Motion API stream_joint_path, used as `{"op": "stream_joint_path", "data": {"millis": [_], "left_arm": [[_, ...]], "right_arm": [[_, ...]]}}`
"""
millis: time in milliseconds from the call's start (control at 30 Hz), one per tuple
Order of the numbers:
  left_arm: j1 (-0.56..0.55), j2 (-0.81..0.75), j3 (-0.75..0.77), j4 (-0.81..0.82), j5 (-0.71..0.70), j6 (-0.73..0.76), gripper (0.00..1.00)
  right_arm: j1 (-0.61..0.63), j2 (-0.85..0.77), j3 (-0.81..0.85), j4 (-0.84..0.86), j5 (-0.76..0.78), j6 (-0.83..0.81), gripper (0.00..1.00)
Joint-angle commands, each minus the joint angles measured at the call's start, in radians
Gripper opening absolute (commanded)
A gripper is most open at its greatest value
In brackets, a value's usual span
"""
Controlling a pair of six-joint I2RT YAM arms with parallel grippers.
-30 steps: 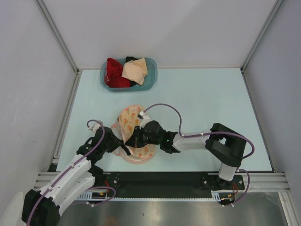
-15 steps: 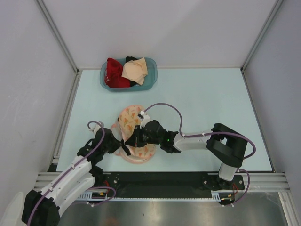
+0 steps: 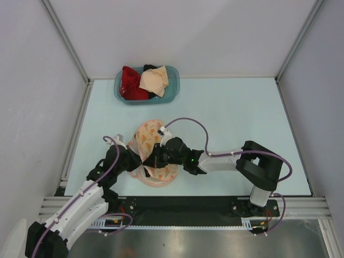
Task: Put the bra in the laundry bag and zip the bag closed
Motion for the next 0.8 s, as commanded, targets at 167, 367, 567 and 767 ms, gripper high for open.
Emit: {"op": "stream_joint_path", "data": {"millis": [167,367,567,767], "left_arm": [[0.003,0.133,-0.067,0.241,0.096,0.019,0.0],[0.004,0.161,-0.075,0.184,0.051,0.004,0.0],[0.004,0.014,-0.041,0.046,-0.003,-0.028,0.2],[0.004,-0.069,0.017,-0.104,-0.077,-0.044,0.46]], "right_arm": [[-0.002,-0.027,0.007,0.037,-0.004,0.021,0.0],[-0.002,-0.027,0.01,0.031,-0.006,0.019,0.0],[-0.003,-0.027,0.005,0.031,-0.007,0.016,0.0],[-0.003,-0.032,0.005,0.03,-0.007,0.014,0.0]]}}
